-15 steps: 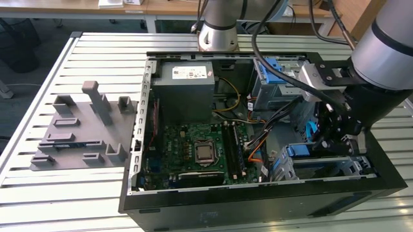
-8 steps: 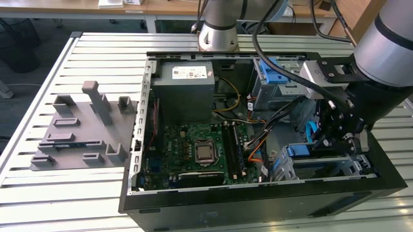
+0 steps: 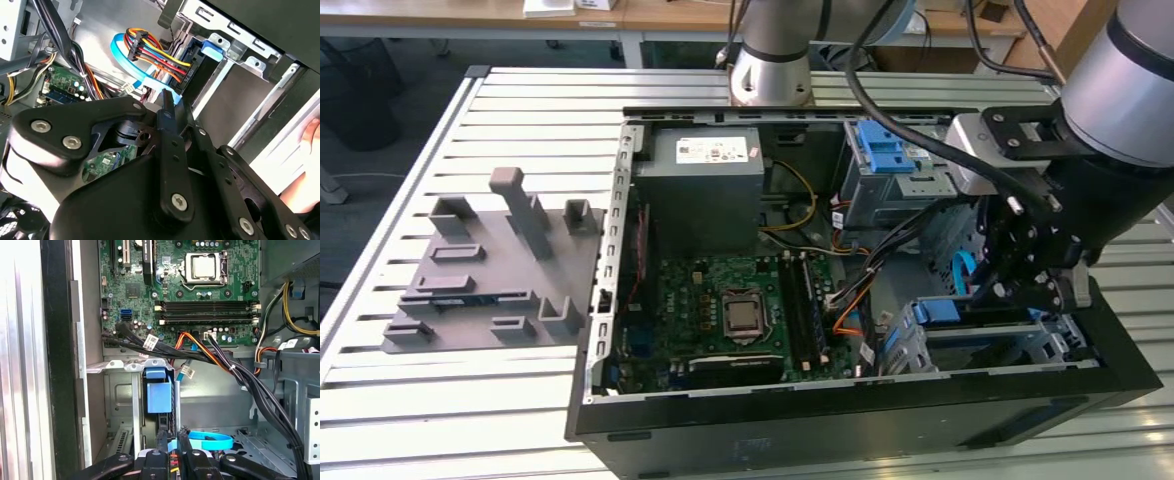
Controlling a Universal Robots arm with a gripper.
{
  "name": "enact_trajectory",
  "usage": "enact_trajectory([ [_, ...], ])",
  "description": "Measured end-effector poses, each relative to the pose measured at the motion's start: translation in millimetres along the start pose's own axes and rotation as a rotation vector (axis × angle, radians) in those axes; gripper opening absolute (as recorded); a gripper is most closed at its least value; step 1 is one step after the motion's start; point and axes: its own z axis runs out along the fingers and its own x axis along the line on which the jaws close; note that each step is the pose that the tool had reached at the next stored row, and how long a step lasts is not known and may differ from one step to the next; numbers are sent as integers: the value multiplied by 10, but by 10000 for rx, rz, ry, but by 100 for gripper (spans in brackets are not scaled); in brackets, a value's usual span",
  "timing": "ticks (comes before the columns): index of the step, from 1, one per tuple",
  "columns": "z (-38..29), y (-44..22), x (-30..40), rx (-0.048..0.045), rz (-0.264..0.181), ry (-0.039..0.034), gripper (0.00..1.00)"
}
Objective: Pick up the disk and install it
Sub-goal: 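Insert the second disk wire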
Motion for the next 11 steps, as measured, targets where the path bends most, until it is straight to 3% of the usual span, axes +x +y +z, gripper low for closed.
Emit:
enact_trajectory([
  [2,-8,0,0,0,0,-2,15],
  [5,-9,-1,-1,0,0,-1,11],
  [11,-11,-1,-1,0,0,1,11],
])
